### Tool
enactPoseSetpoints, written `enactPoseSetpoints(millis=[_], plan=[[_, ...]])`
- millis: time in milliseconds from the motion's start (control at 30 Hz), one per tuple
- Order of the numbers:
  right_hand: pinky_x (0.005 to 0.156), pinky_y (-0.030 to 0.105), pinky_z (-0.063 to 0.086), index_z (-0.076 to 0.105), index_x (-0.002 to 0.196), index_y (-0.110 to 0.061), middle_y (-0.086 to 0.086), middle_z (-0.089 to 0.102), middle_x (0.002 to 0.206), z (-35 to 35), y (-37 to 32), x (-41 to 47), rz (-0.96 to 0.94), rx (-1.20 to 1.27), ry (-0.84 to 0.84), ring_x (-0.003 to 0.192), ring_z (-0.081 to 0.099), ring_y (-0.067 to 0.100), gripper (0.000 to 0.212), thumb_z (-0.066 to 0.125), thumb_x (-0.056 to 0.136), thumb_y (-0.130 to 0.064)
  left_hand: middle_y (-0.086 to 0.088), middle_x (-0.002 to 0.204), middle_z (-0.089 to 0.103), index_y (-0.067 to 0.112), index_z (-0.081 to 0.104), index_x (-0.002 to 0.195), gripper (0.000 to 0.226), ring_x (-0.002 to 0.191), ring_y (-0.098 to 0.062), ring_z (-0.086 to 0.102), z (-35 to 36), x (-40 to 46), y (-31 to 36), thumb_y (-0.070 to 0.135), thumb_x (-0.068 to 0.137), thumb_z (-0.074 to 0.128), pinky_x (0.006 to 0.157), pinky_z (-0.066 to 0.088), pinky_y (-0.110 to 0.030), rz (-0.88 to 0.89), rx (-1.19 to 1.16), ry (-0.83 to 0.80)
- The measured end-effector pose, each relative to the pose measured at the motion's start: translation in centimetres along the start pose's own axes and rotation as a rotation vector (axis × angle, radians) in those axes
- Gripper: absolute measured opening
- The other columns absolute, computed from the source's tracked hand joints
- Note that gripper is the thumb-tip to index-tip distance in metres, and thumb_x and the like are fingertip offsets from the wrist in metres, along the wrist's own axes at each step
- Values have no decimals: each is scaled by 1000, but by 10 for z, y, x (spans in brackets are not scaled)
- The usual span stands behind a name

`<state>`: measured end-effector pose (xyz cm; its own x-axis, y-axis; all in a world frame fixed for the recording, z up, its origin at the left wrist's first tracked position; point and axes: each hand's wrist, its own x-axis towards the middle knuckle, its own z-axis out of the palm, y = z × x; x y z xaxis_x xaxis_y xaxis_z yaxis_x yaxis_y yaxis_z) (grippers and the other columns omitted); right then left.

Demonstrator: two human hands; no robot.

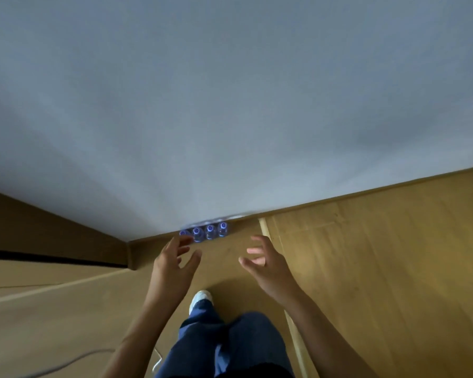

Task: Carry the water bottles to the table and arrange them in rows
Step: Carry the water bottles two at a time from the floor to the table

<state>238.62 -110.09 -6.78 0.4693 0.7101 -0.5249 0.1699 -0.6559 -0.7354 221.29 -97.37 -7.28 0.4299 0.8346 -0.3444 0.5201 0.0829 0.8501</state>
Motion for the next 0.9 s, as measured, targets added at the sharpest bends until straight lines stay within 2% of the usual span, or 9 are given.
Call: enactPoseSetpoints(millis=[133,233,333,433,500,700,800,900], plan=[[73,10,47,36,143,-28,1,57,136,-11,0,22,-15,-30,-36,105,61,8,55,63,95,-37,1,110,65,19,61,116,30,102,-14,62,14,15,-1,15,88,70,82,48,-27,-32,-5,3],[70,7,44,36,144,-28,0,55,138,-18,9,44,-31,-61,-72,105,58,5,56,62,96,-37,3,109,64,21,60,115,29,101,-14,61,30,26,-6,15,88,70,82,48,-27,-68,-1,25],[67,4,43,36,143,-30,-1,56,137,-27,22,67,-49,-76,-109,105,56,2,56,62,95,-38,10,104,62,29,57,108,27,99,-6,60,49,31,-14,17,88,70,78,46,-20,-69,6,66],[68,6,44,38,141,-31,-2,58,133,-34,41,87,-33,-66,-129,104,58,4,54,65,94,-36,8,103,63,29,58,106,25,95,7,56,73,37,-27,16,88,70,76,43,-12,-99,-2,115],[69,6,45,40,139,-30,-1,59,130,-36,55,102,-32,-75,-141,101,59,5,53,66,93,-32,9,102,63,30,58,106,25,96,7,56,89,42,-36,18,88,70,76,42,-11,-122,-14,134],[74,11,47,40,141,-24,-3,58,128,-26,108,147,12,-152,-202,98,58,5,55,66,94,-33,-1,105,66,25,59,105,27,99,-12,63,138,66,-87,11,86,72,80,47,-25,-189,-31,160],[84,22,52,40,141,-24,-2,58,128,-12,140,173,45,-162,-211,102,60,9,55,66,93,-32,-2,108,66,24,60,106,27,102,-14,63,161,82,-123,11,85,72,83,50,-29,-217,-31,141],[84,21,51,40,140,-24,-1,58,129,9,176,204,58,-163,-197,102,60,9,54,66,94,-31,-3,109,66,22,61,106,26,104,-17,63,182,105,-166,10,85,72,87,51,-33,-245,-40,137]])
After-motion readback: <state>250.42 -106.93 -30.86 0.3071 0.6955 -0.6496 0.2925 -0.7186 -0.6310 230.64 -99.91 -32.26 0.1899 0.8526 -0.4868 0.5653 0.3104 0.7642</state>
